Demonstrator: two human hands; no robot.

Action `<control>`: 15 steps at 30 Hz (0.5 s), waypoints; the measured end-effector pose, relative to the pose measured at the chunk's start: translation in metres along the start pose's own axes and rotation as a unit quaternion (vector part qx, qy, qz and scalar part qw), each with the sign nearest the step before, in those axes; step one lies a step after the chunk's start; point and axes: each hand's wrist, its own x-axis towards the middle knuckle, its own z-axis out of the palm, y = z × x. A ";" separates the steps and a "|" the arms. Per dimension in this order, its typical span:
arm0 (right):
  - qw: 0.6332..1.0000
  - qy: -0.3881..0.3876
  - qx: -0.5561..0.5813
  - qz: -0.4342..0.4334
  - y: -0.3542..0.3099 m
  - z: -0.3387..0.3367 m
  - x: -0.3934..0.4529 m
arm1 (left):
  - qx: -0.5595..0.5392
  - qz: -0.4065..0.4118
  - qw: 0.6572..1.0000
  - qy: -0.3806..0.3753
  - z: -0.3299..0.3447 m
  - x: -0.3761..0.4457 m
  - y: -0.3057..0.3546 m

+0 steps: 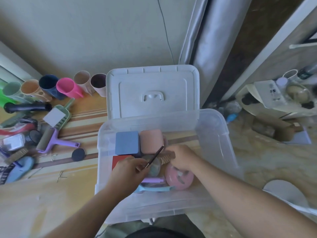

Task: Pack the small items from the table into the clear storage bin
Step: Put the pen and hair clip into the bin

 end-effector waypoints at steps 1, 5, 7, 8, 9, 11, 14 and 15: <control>1.000 0.021 0.023 0.002 -0.001 -0.004 -0.005 | -0.009 -0.006 1.000 -0.005 0.003 0.001 0.000; 0.982 0.084 0.166 0.015 -0.010 -0.014 -0.031 | -0.066 -0.015 0.997 -0.028 0.015 0.009 0.013; 0.960 0.053 0.274 0.018 -0.015 -0.012 -0.046 | -0.092 0.000 0.995 -0.024 0.022 0.014 0.027; 0.954 0.057 0.295 0.011 -0.016 -0.009 -0.054 | -0.104 0.009 0.994 -0.023 0.027 0.017 0.035; 0.945 0.071 0.320 0.009 -0.017 -0.008 -0.061 | -0.115 0.017 0.993 -0.026 0.032 0.021 0.044; 0.923 0.098 0.371 0.028 -0.016 -0.012 -0.072 | -0.138 0.029 0.989 -0.042 0.042 0.028 0.060; 0.925 0.150 0.343 0.066 0.003 -0.031 -0.079 | -0.127 0.060 0.987 -0.084 0.050 0.034 0.071; 0.943 0.176 0.271 0.078 0.014 -0.039 -0.079 | -0.104 0.077 0.987 -0.097 0.052 0.034 0.070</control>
